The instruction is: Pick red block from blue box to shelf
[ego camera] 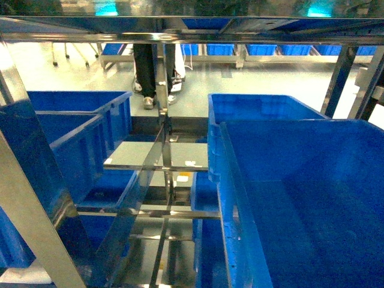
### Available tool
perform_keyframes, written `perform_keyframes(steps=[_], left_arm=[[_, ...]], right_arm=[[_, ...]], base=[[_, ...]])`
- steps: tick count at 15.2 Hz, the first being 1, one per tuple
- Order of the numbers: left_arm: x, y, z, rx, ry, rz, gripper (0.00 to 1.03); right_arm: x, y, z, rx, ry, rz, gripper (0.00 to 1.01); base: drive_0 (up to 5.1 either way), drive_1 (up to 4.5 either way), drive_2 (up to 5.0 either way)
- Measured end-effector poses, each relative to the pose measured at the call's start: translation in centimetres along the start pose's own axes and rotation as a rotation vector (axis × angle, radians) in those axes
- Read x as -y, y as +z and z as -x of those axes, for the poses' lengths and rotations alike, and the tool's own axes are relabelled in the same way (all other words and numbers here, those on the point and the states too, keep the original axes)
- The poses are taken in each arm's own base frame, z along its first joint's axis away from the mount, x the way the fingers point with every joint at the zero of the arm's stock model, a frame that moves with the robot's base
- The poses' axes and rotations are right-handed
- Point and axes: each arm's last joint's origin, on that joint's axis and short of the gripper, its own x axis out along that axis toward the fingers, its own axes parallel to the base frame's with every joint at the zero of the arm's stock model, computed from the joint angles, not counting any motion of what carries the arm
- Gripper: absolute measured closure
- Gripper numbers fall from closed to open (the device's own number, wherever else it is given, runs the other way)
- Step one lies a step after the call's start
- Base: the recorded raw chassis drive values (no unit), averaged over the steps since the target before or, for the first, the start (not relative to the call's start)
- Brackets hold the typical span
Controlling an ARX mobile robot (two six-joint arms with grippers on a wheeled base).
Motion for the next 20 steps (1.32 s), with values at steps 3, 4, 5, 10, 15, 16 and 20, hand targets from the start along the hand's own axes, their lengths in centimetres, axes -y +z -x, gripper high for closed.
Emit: perform_keyframes(steps=[3, 4, 5, 10, 15, 16, 20], left_arm=[[0.0, 0.0, 0.0, 0.000, 0.000, 0.000, 0.05], [0.0, 0.0, 0.0, 0.000, 0.000, 0.000, 0.05], [0.0, 0.0, 0.0, 0.000, 0.000, 0.000, 0.05], [0.0, 0.0, 0.0, 0.000, 0.000, 0.000, 0.05], [0.0, 0.0, 0.0, 0.000, 0.000, 0.000, 0.05], [0.0, 0.0, 0.0, -0.001, 0.000, 0.000, 0.05], [0.0, 0.0, 0.0, 0.000, 0.000, 0.000, 0.05]], right_arm=[[0.0, 0.0, 0.0, 0.000, 0.000, 0.000, 0.63], [0.0, 0.0, 0.0, 0.000, 0.000, 0.000, 0.63], [0.0, 0.0, 0.0, 0.000, 0.000, 0.000, 0.63], [-0.6, -0.4, -2.6, -0.182, 0.000, 0.148, 0.63], [-2.1, -2.2, -8.5, -0.242, 0.039, 0.133, 0.35], [-2.1, -1.7, -8.0, -0.228, 0.039, 0.134, 0.22], [-1.6, -0.4, -4.5, -0.015, 0.005, 0.076, 0.21]], base=[[0.0, 0.00, 0.0], [0.0, 0.00, 0.0], [0.0, 0.00, 0.0], [0.0, 0.00, 0.0], [0.0, 0.00, 0.0], [0.0, 0.00, 0.0], [0.0, 0.00, 0.0]])
